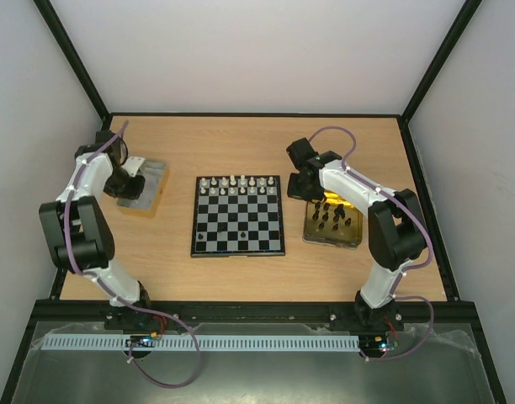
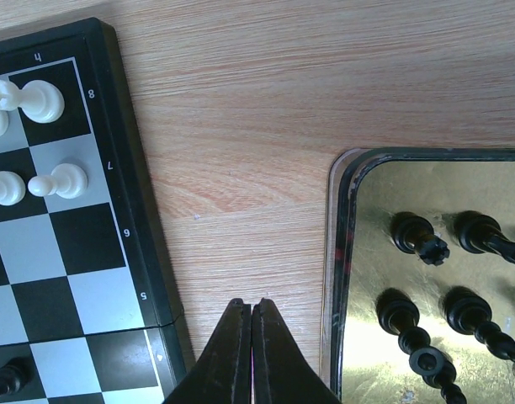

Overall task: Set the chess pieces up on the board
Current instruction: Move the storage box to the center of the board.

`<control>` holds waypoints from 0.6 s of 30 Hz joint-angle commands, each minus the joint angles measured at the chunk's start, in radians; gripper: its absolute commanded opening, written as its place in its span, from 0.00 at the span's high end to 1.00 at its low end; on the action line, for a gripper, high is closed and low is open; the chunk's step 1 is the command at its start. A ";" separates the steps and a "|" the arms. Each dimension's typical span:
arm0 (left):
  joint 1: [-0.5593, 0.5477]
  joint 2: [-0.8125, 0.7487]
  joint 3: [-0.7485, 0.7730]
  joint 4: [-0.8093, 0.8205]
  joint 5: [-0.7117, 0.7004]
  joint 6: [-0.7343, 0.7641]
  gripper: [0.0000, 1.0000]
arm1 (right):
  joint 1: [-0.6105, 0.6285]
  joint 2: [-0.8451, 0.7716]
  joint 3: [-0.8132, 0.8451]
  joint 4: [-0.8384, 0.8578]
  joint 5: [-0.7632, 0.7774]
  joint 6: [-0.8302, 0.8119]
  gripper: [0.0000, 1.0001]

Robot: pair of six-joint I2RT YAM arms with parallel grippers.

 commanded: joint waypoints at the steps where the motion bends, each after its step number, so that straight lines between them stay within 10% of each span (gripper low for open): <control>1: -0.009 0.141 0.066 0.036 0.012 -0.038 0.98 | -0.003 -0.016 0.027 -0.017 0.010 -0.009 0.98; 18: -0.011 0.091 -0.111 -0.002 0.044 0.028 0.98 | -0.003 -0.046 -0.015 -0.020 0.008 -0.003 0.98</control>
